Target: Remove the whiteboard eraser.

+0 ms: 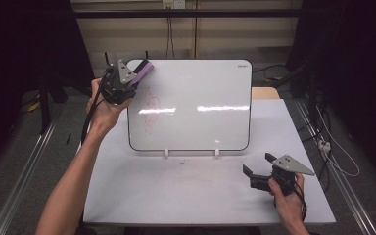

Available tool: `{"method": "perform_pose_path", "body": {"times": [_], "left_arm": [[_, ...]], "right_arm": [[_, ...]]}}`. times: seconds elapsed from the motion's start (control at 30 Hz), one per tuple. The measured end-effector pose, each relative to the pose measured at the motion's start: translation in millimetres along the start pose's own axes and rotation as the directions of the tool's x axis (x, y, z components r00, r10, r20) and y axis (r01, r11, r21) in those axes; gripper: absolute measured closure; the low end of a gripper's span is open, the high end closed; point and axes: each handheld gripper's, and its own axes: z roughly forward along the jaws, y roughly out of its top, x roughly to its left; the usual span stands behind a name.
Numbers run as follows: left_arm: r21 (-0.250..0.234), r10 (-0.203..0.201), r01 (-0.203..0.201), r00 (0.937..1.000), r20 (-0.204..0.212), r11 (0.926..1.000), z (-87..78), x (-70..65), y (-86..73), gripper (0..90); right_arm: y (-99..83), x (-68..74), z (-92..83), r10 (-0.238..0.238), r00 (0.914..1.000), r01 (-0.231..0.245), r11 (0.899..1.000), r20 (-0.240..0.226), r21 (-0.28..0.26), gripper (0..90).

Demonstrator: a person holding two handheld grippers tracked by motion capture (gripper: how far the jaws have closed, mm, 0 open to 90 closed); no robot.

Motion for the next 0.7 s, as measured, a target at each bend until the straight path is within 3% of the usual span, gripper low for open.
{"method": "perform_pose_path", "body": {"times": [0.33,0.7], "left_arm": [[-0.013,-0.002,0.002,0.9999,-0.011,0.9999,-1.6,-1.5,-2.7,64.9],[-0.021,-0.031,0.031,0.9995,0.001,0.9993,-2.7,0.2,-4.9,65.2]], "right_arm": [[0.0,0.4,0.4,0.0,1.0,0.0,1.0,0.001,0.002,5.4],[-0.1,0.6,1.1,0.0,1.0,0.0,1.0,0.0,0.004,5.5]]}}
